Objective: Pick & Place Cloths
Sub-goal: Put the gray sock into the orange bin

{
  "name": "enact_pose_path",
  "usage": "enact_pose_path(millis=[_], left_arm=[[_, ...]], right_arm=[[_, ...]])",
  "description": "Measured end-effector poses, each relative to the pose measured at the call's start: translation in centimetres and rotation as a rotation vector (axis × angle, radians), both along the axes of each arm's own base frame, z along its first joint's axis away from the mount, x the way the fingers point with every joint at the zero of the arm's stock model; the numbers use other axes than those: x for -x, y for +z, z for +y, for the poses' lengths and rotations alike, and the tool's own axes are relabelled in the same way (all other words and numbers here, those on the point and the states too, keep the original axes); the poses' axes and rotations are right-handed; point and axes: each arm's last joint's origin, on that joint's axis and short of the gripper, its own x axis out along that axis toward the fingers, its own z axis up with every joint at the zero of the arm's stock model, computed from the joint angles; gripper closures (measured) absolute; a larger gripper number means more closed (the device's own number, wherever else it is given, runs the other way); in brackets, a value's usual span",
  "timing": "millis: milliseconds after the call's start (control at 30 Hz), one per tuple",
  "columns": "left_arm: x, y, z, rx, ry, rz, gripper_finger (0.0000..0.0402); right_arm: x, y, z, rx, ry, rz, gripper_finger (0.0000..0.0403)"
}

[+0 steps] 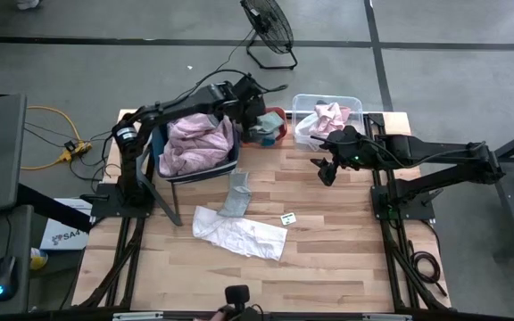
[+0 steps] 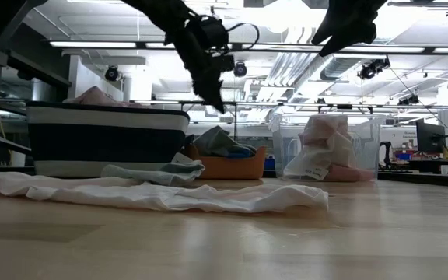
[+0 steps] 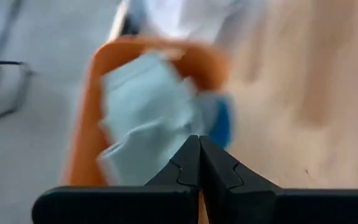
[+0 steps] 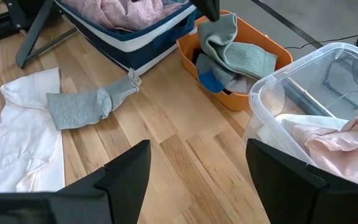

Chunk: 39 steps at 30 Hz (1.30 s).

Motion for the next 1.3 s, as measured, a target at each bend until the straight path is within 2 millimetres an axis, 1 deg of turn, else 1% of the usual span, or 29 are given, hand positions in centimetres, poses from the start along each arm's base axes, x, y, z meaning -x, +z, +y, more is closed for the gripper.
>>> enact_pose_path(millis=[100, 233, 333, 500, 567, 667, 833, 1100, 1300], left_arm=[[0.5, -0.4, 0.1, -0.074, -0.067, 0.099, 0.0401], [0.6, -0.6, -0.1, -0.124, -0.186, 0.152, 0.0401], [0.4, -0.6, -0.3, -0.135, -0.260, 0.132, 0.0401], [0.2, -0.5, -0.5, -0.079, -0.388, 0.051, 0.0401], [-0.2, -1.0, -0.5, -0.088, -0.429, 0.059, 0.0401], [-0.6, -2.8, -0.2, -0.075, -0.477, 0.113, 0.0401], [-1.4, -5.1, 0.4, -0.101, -0.552, 0.171, 0.0401], [-2.0, -6.9, 0.9, -0.101, -0.545, 0.205, 0.0401], [-2.5, -6.6, 1.9, -0.198, -0.418, 0.203, 0.0401]], right_arm=[[0.0, 0.0, 0.0, 0.000, 0.000, 0.000, 0.0147], [0.0, 0.0, 0.0, 0.000, 0.000, 0.000, 0.0147], [0.0, 0.0, 0.0, -0.001, 0.000, 0.000, 0.0147], [0.0, 0.0, 0.0, -0.001, -0.001, 0.000, 0.0147], [0.0, 0.0, 0.0, -0.001, -0.001, 0.000, 0.0147], [0.0, 0.0, 0.0, -0.001, 0.000, 0.000, 0.0147], [0.0, 0.0, 0.0, 0.000, 0.001, 0.001, 0.0147], [0.0, 0.0, 0.0, 0.003, 0.000, 0.002, 0.0147], [0.0, 0.0, 0.0, 0.001, -0.001, 0.001, 0.0147]])
